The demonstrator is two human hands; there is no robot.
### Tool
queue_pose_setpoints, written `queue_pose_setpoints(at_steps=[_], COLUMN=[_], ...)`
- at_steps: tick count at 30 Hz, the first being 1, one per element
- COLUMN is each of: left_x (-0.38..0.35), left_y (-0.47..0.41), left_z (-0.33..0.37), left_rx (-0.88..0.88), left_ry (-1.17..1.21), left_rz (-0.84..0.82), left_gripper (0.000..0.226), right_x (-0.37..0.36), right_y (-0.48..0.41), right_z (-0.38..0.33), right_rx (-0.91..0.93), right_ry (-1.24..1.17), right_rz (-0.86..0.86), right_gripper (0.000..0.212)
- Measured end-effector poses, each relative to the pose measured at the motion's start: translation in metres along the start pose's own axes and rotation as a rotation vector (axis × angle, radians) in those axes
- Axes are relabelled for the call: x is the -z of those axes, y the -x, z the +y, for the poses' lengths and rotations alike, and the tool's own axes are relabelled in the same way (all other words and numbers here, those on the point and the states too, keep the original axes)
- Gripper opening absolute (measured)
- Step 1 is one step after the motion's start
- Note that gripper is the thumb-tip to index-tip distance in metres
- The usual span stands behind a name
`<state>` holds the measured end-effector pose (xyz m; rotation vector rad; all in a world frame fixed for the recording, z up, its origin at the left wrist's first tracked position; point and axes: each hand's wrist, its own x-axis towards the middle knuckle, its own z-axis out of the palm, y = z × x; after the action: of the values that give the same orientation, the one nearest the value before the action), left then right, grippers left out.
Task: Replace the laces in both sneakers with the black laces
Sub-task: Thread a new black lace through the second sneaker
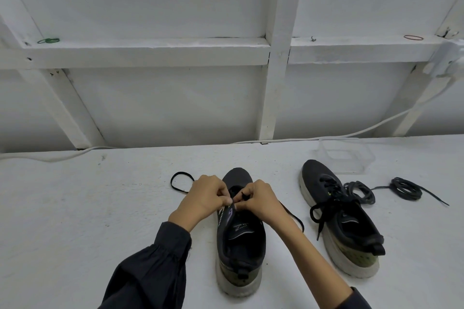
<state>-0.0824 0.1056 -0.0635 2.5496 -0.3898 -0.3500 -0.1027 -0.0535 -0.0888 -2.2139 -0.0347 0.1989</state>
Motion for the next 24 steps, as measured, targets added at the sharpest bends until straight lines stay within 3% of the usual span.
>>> queue_pose_setpoints(at_steps=[7,11,13,20,24], left_x=[-0.012,-0.021,-0.021,-0.023,-0.029], left_y=[0.009,0.013,0.015,0.023,0.025], left_z=[-0.015,-0.017,-0.013,-0.013,-0.018], left_rx=[0.014,-0.033,-0.017,0.044,0.035], left_ry=[0.368,0.335,0.342,0.309,0.282], left_rz=[0.045,0.075,0.066,0.174,0.241], left_gripper=[0.008,0.046,0.052,0.017,0.021], right_x=[-0.004,-0.005,-0.005,-0.009,-0.007], right_y=[-0.001,0.001,0.002,0.004,0.005], right_z=[0.002,0.001,0.001,0.004,0.003], right_rx=[-0.024,-0.022,-0.019,-0.038,-0.088], right_ry=[0.074,0.101,0.061,-0.16,-0.368], right_rz=[-0.009,-0.006,0.003,0.05,0.126], right_gripper=[0.003,0.021,0.029,0.017,0.026])
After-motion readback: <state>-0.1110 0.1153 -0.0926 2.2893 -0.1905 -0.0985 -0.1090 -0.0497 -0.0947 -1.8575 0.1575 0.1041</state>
